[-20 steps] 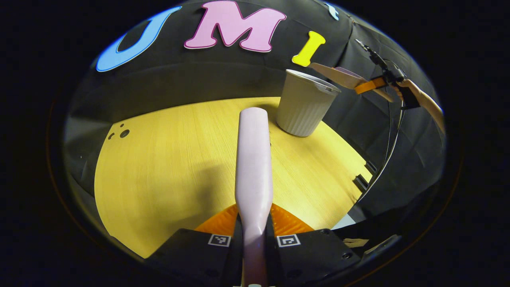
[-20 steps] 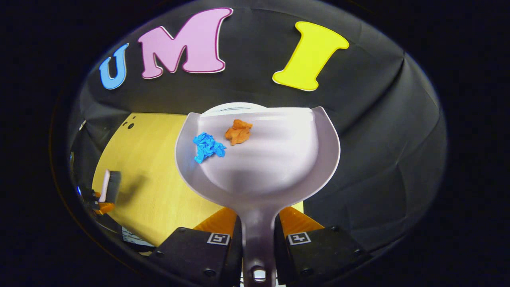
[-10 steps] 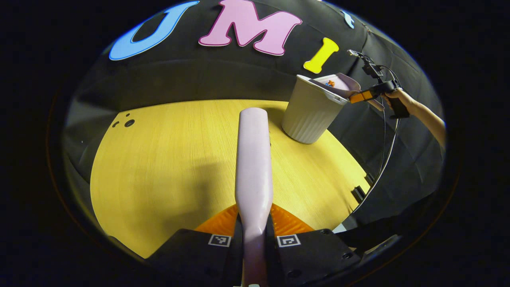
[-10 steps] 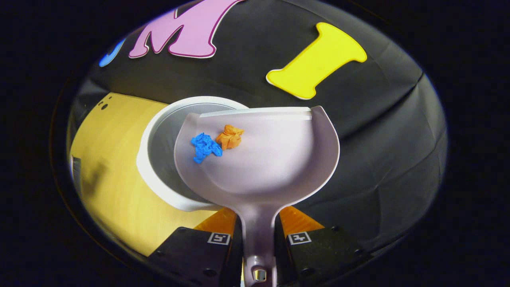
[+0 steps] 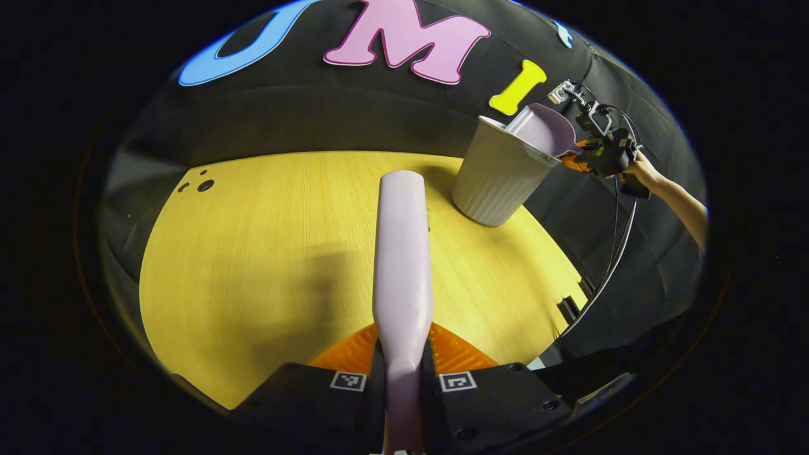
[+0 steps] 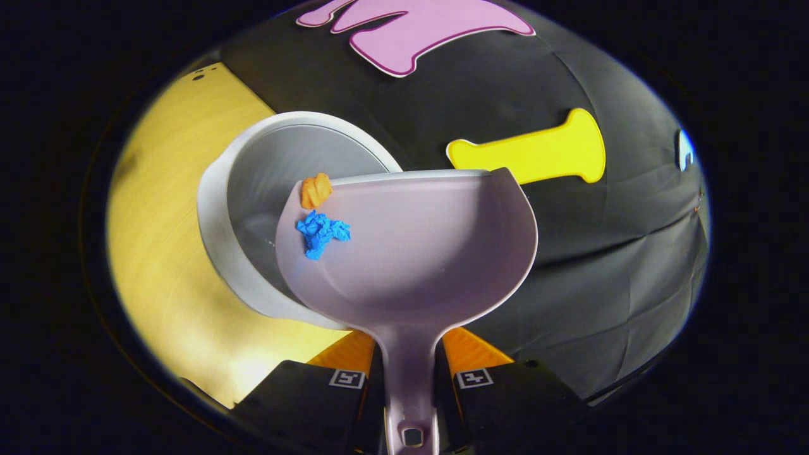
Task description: Pick up the small broom and dustpan from the desktop, sweep the trash into the dustpan with the broom, and then empty the trash into the garbage bin.
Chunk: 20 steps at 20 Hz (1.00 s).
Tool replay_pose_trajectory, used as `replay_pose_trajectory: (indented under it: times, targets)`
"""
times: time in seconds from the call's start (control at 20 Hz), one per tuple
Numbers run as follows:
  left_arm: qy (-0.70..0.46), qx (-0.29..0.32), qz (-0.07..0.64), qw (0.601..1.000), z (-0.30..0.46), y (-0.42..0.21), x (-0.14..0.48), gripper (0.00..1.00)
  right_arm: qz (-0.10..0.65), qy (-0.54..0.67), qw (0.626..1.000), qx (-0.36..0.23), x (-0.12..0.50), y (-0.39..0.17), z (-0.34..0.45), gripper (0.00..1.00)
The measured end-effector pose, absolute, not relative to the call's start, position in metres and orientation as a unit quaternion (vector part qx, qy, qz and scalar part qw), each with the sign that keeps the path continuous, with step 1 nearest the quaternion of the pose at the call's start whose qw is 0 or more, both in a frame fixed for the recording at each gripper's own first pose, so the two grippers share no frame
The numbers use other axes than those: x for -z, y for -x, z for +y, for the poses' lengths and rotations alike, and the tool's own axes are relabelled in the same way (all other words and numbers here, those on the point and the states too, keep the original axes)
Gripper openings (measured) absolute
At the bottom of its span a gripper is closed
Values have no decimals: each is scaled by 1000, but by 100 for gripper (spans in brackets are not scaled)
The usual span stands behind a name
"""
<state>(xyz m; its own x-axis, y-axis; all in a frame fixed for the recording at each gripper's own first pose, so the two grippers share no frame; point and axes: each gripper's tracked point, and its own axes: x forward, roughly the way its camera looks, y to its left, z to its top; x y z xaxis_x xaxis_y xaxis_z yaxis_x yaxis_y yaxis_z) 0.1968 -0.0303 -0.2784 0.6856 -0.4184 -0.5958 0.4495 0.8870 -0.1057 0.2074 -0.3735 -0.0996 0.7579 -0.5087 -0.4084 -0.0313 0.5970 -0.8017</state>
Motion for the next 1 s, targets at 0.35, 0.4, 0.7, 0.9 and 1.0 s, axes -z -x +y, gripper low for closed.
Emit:
replay_pose_trajectory:
  times: [0.35,0.4,0.7,0.9,1.0]
  targets:
    - [-30,232,328,915,-20,-194,284,30,290,515,790,161,91,-215,-373,37]
    - [-28,232,328,916,-19,-194,284,30,286,529,783,162,90,-215,-373,37]
    - [-27,230,328,916,-17,-192,287,27,261,585,748,173,87,-220,-371,37]
    - [-24,224,329,917,-13,-192,287,28,238,639,710,177,81,-221,-371,37]
    - [-21,221,331,917,-12,-191,288,28,229,658,695,178,79,-220,-369,37]
